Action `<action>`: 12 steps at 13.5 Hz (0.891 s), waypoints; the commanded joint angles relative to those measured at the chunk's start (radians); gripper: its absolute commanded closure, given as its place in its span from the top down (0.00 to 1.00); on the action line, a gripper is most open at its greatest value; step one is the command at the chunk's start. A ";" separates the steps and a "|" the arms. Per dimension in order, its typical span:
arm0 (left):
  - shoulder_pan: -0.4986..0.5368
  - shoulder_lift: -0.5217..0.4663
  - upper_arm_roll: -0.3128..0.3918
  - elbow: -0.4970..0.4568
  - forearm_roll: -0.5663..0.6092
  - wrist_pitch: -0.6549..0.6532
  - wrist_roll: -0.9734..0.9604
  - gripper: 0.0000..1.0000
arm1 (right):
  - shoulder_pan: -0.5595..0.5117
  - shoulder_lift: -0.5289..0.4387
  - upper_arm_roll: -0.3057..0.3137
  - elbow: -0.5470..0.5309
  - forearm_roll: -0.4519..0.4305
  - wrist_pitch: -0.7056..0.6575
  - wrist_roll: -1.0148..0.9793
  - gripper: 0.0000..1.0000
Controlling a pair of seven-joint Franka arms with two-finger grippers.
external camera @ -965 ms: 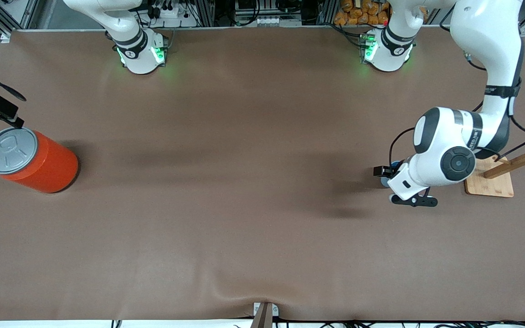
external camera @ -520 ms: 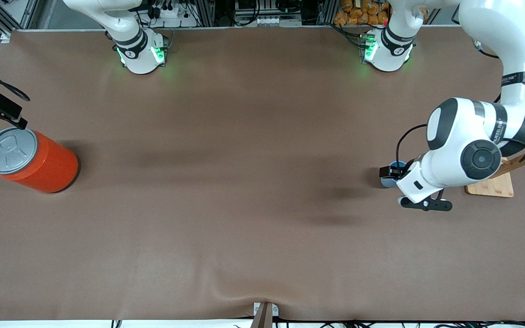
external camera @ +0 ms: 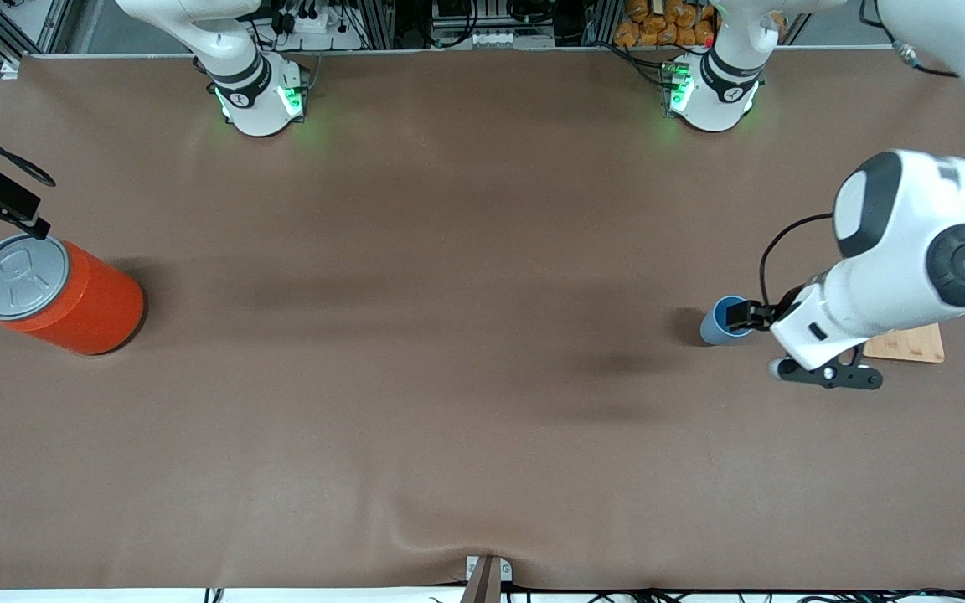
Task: Flip cup
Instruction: 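Open the left gripper and raise it off the upright cup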
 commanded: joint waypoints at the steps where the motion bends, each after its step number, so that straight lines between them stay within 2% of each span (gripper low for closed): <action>1: 0.015 -0.104 -0.016 -0.001 0.018 -0.048 0.017 1.00 | 0.010 -0.008 -0.006 -0.005 0.003 0.007 0.009 1.00; 3: 0.014 -0.196 -0.009 -0.004 0.027 -0.077 0.013 1.00 | 0.014 -0.010 -0.004 -0.006 0.003 0.004 0.009 1.00; 6: 0.018 -0.307 -0.011 -0.018 0.007 -0.255 -0.017 1.00 | 0.020 -0.013 -0.004 -0.006 0.001 -0.005 0.009 1.00; 8: 0.020 -0.330 -0.011 -0.022 0.004 -0.257 -0.018 1.00 | 0.020 -0.013 -0.004 -0.006 0.001 -0.003 0.009 1.00; 10: 0.024 -0.428 -0.009 -0.129 -0.002 -0.240 -0.017 1.00 | 0.020 -0.013 -0.006 -0.006 0.001 -0.005 0.009 1.00; 11: 0.034 -0.463 -0.009 -0.172 -0.005 -0.191 -0.014 1.00 | 0.019 -0.013 -0.006 -0.006 0.001 -0.003 0.009 1.00; 12: 0.043 -0.461 -0.008 -0.171 -0.006 -0.164 -0.006 1.00 | 0.019 -0.013 -0.006 -0.006 0.001 -0.005 0.009 1.00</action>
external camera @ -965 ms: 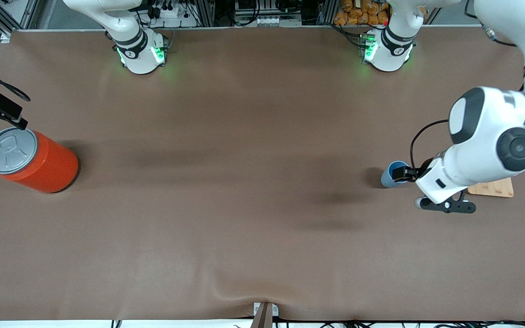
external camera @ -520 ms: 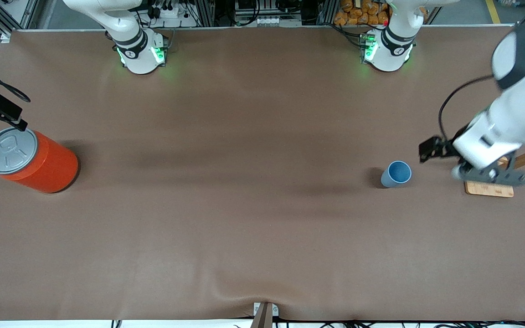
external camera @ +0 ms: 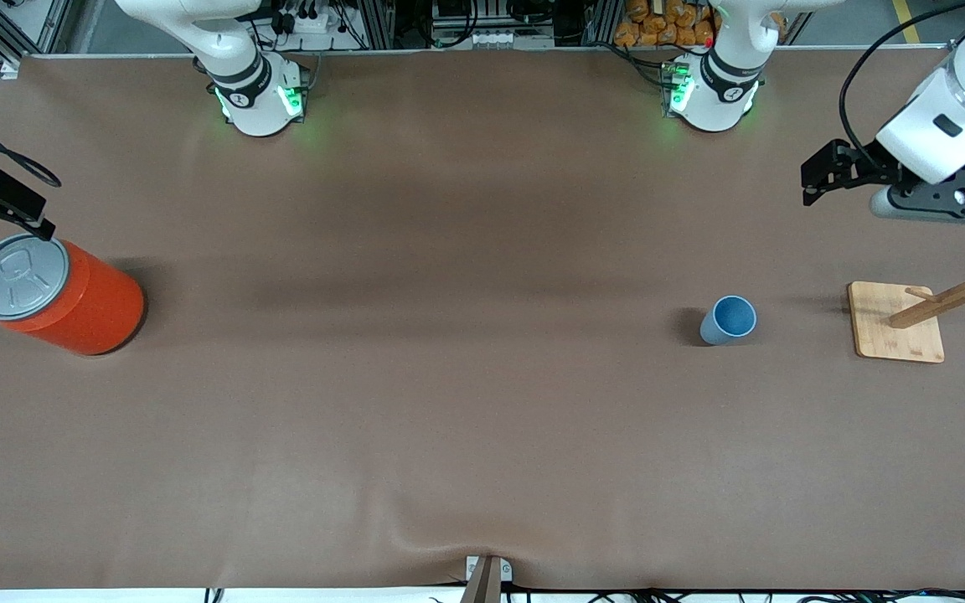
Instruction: Flip cup
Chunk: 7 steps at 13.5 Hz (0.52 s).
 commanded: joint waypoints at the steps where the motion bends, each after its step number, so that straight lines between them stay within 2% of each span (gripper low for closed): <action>1: 0.026 -0.059 0.003 -0.081 -0.018 0.082 0.002 1.00 | 0.009 -0.013 -0.006 -0.006 0.001 -0.010 0.008 1.00; 3: 0.021 -0.047 0.046 -0.080 -0.067 0.122 0.002 1.00 | 0.007 -0.014 -0.006 -0.006 0.001 -0.010 0.009 1.00; 7: 0.007 -0.028 0.106 -0.082 -0.067 0.139 0.011 1.00 | 0.001 -0.013 -0.008 -0.009 0.001 -0.014 0.008 1.00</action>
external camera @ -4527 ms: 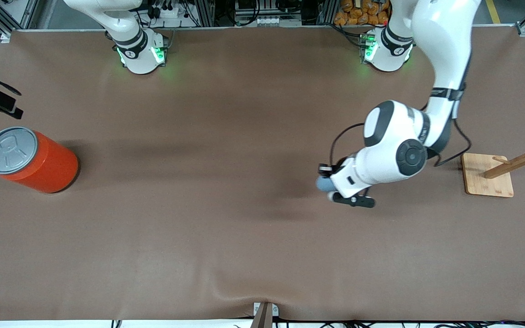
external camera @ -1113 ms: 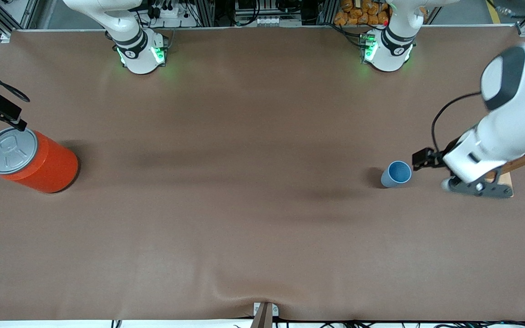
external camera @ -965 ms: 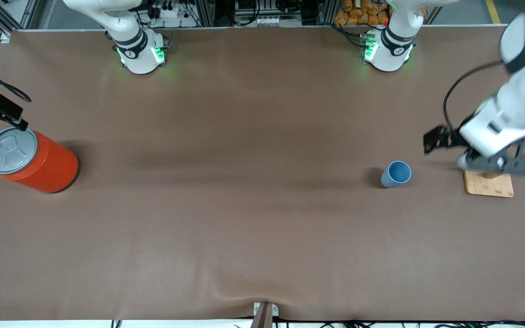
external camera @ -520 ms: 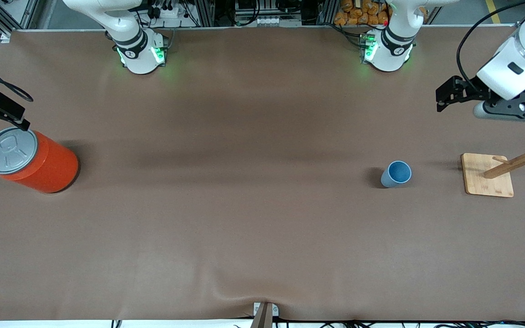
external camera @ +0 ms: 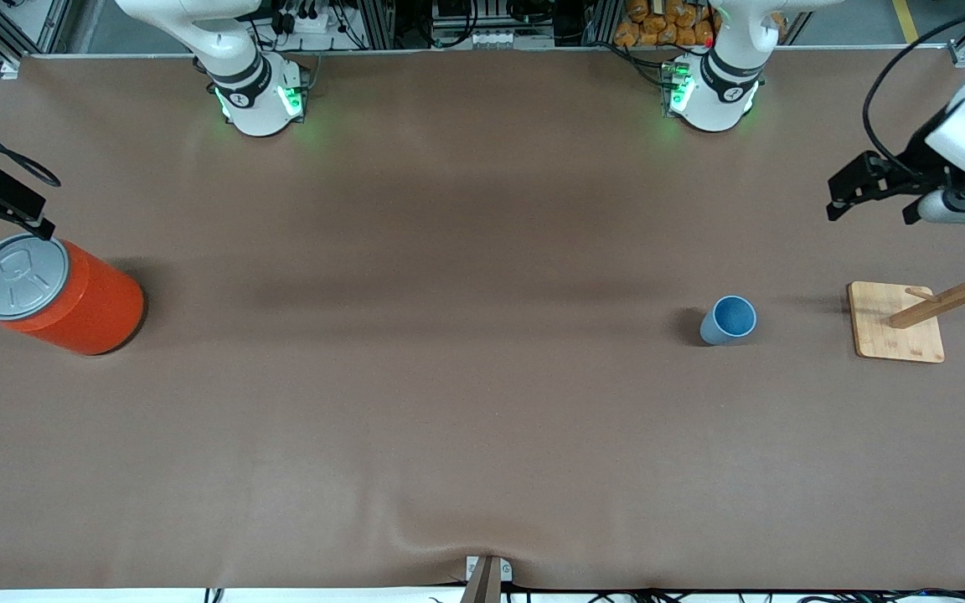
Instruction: Flip cup
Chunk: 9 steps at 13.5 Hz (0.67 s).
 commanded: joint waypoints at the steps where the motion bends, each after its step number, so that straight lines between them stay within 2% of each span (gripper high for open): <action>1: -0.007 -0.007 0.019 -0.008 -0.016 0.014 0.007 1.00 | 0.000 -0.013 -0.006 -0.009 0.001 -0.013 0.008 1.00; 7: -0.007 -0.013 0.022 0.012 -0.009 0.014 -0.011 1.00 | -0.003 -0.013 -0.009 -0.009 0.000 -0.024 0.008 1.00; 8: -0.005 -0.013 0.036 0.010 -0.009 0.014 0.002 1.00 | -0.005 -0.013 -0.009 -0.009 0.000 -0.022 0.008 1.00; 9: -0.005 -0.013 0.080 0.010 -0.007 0.014 0.016 1.00 | -0.005 -0.013 -0.009 -0.009 0.000 -0.024 0.008 1.00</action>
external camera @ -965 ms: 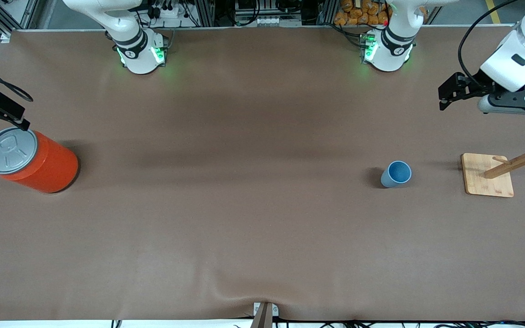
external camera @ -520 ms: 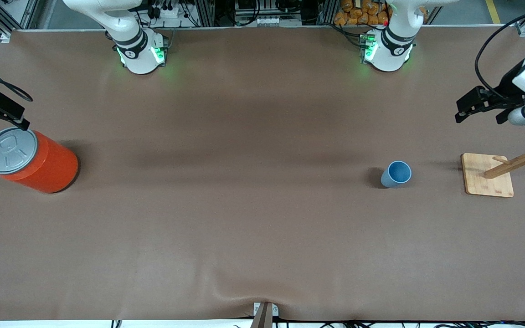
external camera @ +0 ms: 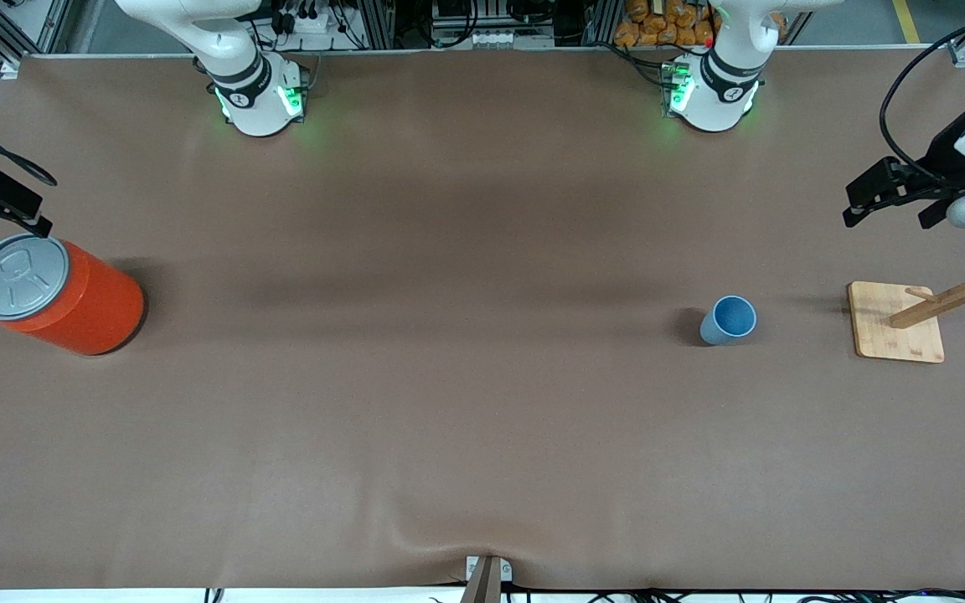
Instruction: Flip cup
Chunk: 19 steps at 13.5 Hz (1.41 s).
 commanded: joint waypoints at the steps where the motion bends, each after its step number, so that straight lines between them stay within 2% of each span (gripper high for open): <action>1: -0.003 -0.012 0.059 0.001 -0.002 0.002 0.028 1.00 | -0.004 -0.013 0.001 -0.007 0.000 -0.010 0.008 1.00; 6: -0.016 -0.016 0.056 0.006 0.002 -0.003 0.010 1.00 | -0.002 -0.033 0.001 -0.006 -0.008 -0.123 -0.002 1.00; 19: -0.023 -0.010 0.058 0.013 0.002 -0.003 0.019 1.00 | -0.008 -0.028 -0.006 -0.006 0.004 -0.114 -0.038 1.00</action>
